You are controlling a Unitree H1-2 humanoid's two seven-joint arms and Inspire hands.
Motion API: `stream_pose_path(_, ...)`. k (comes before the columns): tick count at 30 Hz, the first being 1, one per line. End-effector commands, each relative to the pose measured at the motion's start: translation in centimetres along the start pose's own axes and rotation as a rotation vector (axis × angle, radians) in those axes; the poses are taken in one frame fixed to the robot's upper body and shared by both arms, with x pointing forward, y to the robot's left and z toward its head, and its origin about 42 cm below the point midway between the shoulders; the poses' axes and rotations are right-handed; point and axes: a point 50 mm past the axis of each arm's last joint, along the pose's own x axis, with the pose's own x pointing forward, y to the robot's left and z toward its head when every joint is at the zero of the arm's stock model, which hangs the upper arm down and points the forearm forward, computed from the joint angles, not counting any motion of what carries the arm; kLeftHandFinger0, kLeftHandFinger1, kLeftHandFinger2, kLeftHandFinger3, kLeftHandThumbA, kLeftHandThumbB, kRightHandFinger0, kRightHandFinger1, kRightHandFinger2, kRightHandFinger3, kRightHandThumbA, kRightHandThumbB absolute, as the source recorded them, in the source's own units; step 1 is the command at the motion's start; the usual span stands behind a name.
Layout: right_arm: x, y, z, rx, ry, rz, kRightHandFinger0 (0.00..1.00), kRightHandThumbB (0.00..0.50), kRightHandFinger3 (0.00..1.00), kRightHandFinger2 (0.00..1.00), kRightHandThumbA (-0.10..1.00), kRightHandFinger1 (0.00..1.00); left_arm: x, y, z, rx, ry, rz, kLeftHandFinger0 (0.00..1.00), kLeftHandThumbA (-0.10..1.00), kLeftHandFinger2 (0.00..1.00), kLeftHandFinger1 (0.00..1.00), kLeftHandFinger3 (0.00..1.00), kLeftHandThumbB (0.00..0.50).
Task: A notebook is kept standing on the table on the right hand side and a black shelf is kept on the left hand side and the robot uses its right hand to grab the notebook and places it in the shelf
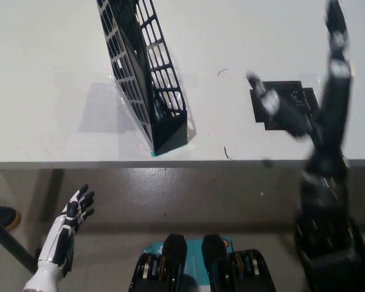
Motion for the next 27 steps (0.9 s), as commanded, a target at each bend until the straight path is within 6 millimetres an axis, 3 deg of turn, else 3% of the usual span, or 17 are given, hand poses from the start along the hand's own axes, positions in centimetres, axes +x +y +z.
stream_pose_path(1, -6.8, -4.4, 6.3, 0.097, -0.133, 0.164, 1.0, 0.388, 1.0, 1.0, 1.0, 1.0, 0.3, 0.3, 1.1, 0.028, -0.058, -0.008, 1.0, 1.0, 1.0, 1.0, 1.0, 0.101)
stream_pose_path(5, -9.4, -4.2, 2.1, 0.079, 0.064, 0.216, 1.0, 0.427, 1.0, 1.0, 1.0, 1.0, 0.2, 0.4, 1.0, 0.013, -0.056, -0.003, 1.0, 1.0, 1.0, 1.0, 1.0, 0.108)
stream_pose_path(7, -10.5, -4.1, -0.6, 0.076, 0.162, 0.227, 1.0, 0.389, 1.0, 1.0, 1.0, 1.0, 0.2, 0.4, 1.1, 0.011, -0.056, 0.002, 1.0, 1.0, 1.0, 1.0, 1.0, 0.104)
stream_pose_path(10, -11.7, -4.1, -3.9, 0.077, 0.308, 0.248, 1.0, 0.403, 1.0, 1.0, 1.0, 1.0, 0.2, 0.3, 0.9, 0.014, -0.051, -0.006, 1.0, 1.0, 1.0, 1.0, 1.0, 0.097)
stream_pose_path(12, -12.4, -4.1, -5.6, 0.091, 0.37, 0.245, 1.0, 0.371, 1.0, 1.0, 1.0, 1.0, 0.2, 0.2, 0.9, 0.017, -0.052, -0.008, 1.0, 1.0, 1.0, 1.0, 1.0, 0.099)
stream_pose_path(13, -12.7, -4.0, -7.2, 0.105, 0.42, 0.252, 1.0, 0.379, 1.0, 1.0, 1.0, 1.0, 0.3, 0.3, 0.8, 0.015, -0.055, -0.006, 1.0, 1.0, 1.0, 1.0, 1.0, 0.098)
stream_pose_path(20, -14.5, -3.6, -11.1, 0.122, 0.586, 0.268, 1.0, 0.337, 1.0, 1.0, 1.0, 1.0, 0.3, 0.2, 0.8, 0.006, -0.055, 0.008, 1.0, 1.0, 1.0, 1.0, 1.0, 0.114)
stream_pose_path(27, -14.5, -3.7, -11.6, 0.147, 0.617, 0.249, 1.0, 0.377, 1.0, 1.0, 1.0, 1.0, 0.7, 0.3, 1.0, 0.01, -0.06, 0.01, 1.0, 1.0, 1.0, 1.0, 1.0, 0.115)
